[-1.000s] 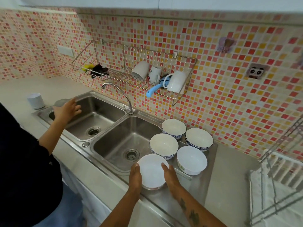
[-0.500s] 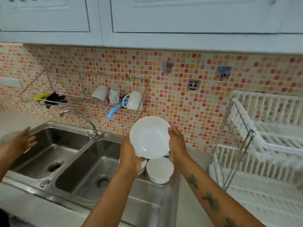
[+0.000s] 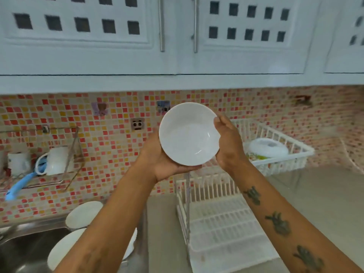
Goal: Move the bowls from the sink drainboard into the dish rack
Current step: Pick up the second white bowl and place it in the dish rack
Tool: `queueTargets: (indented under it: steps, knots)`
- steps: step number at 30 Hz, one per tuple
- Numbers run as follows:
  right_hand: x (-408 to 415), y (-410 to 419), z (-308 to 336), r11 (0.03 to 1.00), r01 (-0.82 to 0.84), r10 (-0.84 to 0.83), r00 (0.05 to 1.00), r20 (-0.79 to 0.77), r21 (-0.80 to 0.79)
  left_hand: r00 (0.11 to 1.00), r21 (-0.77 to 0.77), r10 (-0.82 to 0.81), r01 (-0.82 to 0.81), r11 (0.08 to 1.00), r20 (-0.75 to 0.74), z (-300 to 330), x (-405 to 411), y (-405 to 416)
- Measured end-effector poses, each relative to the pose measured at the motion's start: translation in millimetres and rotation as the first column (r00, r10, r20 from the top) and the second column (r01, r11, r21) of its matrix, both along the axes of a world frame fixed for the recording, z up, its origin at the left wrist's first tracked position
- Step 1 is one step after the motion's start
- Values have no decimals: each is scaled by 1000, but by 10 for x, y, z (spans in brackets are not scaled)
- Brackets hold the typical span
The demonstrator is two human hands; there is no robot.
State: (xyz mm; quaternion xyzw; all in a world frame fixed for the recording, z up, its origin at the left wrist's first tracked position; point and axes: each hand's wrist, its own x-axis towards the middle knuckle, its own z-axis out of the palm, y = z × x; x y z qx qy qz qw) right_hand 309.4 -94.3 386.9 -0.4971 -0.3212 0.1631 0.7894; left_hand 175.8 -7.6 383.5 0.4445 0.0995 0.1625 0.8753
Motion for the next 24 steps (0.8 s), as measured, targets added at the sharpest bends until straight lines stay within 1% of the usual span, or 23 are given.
queueTargets:
  steps: [2,4,7,9,11,14,16,18,20,22,24]
  knots:
    - [243,-190,36,998,57,-57,998,-9,15,998,18,-53,53,998,-29,53,283,-74]
    - [463,-352,79,998,65,-66,998,14,23,994,40,-99,101,994,-36,99,554,-130]
    - [761,-544,143,996,84,-83,994,76,-12,993,65,-106,109,992,-51,162,929,-212]
    - [965,-652,165,992,120,-115,988,107,-42,998,107,-44,49,993,-53,184,1156,-256]
    - [1164,-745,187,984,160,-149,979,137,-73,996,227,78,-66,972,-47,198,1376,-274]
    - [1448,-855,218,966,228,-205,964,171,-122,980,442,197,-173,880,-9,231,1689,-331]
    - [1637,-897,221,943,282,-244,947,210,-178,955,607,293,-260,752,46,223,1916,-367]
    - [1819,-935,167,906,316,-255,938,236,-280,920,746,354,-352,566,166,170,2132,-408]
    - [1993,-973,88,864,318,-234,940,247,-391,905,847,331,-384,366,267,67,2345,-408]
    - [2117,-1003,38,822,315,-217,943,250,-474,905,919,299,-359,163,301,-37,2501,-431]
    - [2203,-1014,20,791,317,-212,944,252,-522,908,942,268,-335,-1,323,-155,2627,-457]
